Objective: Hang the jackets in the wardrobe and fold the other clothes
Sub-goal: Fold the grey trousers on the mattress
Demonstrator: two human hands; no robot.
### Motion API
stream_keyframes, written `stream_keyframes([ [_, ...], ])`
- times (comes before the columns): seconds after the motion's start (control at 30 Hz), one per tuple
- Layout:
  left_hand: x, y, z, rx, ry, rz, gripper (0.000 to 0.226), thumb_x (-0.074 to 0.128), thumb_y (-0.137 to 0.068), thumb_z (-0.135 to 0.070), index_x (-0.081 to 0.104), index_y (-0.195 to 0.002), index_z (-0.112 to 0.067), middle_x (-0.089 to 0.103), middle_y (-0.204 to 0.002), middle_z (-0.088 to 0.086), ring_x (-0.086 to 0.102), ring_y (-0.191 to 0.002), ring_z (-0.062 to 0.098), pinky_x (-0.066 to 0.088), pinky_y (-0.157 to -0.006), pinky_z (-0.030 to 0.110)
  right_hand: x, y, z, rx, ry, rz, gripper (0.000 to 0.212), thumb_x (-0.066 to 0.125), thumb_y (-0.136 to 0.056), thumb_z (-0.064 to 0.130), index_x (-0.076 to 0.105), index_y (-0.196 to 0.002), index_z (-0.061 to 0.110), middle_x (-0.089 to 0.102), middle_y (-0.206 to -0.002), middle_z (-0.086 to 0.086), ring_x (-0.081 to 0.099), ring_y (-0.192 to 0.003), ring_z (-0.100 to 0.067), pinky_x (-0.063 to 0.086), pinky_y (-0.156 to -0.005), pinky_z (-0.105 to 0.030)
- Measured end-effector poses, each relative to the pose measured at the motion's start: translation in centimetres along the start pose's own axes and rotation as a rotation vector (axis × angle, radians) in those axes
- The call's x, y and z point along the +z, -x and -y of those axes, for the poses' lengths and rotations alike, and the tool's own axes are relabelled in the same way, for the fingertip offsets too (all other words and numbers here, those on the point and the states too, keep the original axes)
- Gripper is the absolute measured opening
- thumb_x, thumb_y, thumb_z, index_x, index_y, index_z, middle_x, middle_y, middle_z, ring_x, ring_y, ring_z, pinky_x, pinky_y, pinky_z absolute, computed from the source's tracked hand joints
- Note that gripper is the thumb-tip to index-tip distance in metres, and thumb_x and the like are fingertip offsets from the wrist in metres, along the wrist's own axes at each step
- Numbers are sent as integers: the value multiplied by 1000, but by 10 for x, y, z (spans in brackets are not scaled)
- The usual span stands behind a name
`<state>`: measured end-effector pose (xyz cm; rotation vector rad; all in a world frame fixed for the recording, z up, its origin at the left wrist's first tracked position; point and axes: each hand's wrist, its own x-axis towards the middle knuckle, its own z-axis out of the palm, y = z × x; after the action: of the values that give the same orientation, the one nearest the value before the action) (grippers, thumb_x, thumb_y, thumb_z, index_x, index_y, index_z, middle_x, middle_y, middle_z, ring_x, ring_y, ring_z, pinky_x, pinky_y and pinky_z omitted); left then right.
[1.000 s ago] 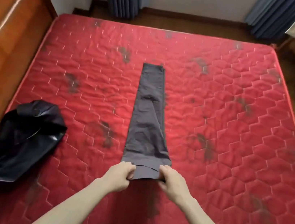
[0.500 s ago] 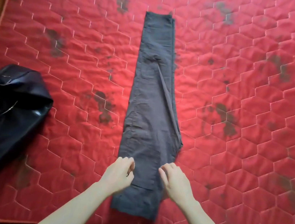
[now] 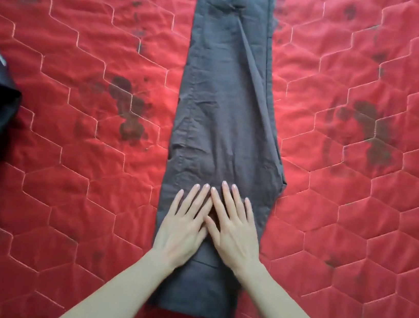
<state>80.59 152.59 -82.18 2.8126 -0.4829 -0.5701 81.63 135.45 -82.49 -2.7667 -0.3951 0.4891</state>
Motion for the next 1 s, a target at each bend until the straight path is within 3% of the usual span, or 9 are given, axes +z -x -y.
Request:
stream_keyframes([
  [0.17, 16, 20, 11, 84, 47, -78, 66, 48, -103, -34, 29, -163, -15, 17, -172, 8, 12, -160, 26, 19, -127, 54, 14, 14, -23, -79, 55, -45, 65, 43, -106, 46, 26, -164, 24, 14, -173, -3, 11, -161, -24, 22, -127, -49],
  [0.33, 19, 43, 31, 327, -70, -24, 68, 52, -101, -38, 31, -163, -19, 19, -172, 9, 14, -160, 28, 19, -126, 57, 3, 28, -38, -337, 101, 60, 84, 54, -95, 64, 27, -164, 24, 16, -173, -3, 11, -161, -26, 18, -126, -58],
  [0.5, 3, 47, 75, 690, -229, 112, 70, 45, -104, -38, 18, -166, -20, 13, -174, 6, 10, -161, 26, 13, -128, 54, -15, 46, -71, -636, 197, 259, 86, 49, -95, 68, 18, -166, 31, 8, -174, -2, 4, -161, -28, 12, -128, -58],
  [0.7, -25, 28, 110, 957, -311, 352, 106, 58, -75, -41, 7, -167, -24, -1, -175, 7, -3, -161, 26, 5, -129, 56, -30, 46, -90, -865, 229, 397, 89, 54, -90, 59, 12, -165, 39, 2, -175, 2, -3, -161, -31, 6, -124, -68],
  [0.83, -14, 24, 103, 1027, -379, 279, 97, 60, -84, -31, 10, -167, -21, 4, -175, 7, 5, -161, 27, 7, -129, 56, -33, 39, -93, -933, 290, 395, 100, 58, -76, 47, 12, -165, 39, 3, -175, 1, -2, -161, -33, 13, -121, -71],
  [0.93, -9, 27, 90, 1031, -381, 188, 76, 46, -98, -13, 13, -166, -18, 13, -173, 10, 17, -159, 30, 14, -128, 56, -28, 42, -91, -946, 354, 332, 95, 59, -79, 45, 18, -165, 37, 10, -174, 0, 5, -160, -38, 19, -119, -73],
  [1.0, -9, 28, 84, 1014, -381, 129, 74, 39, -97, -9, 14, -166, -17, 17, -172, 13, 20, -158, 33, 17, -127, 55, -29, 45, -87, -933, 372, 310, 95, 59, -80, 46, 17, -165, 36, 10, -174, -1, 5, -160, -39, 18, -119, -74],
])
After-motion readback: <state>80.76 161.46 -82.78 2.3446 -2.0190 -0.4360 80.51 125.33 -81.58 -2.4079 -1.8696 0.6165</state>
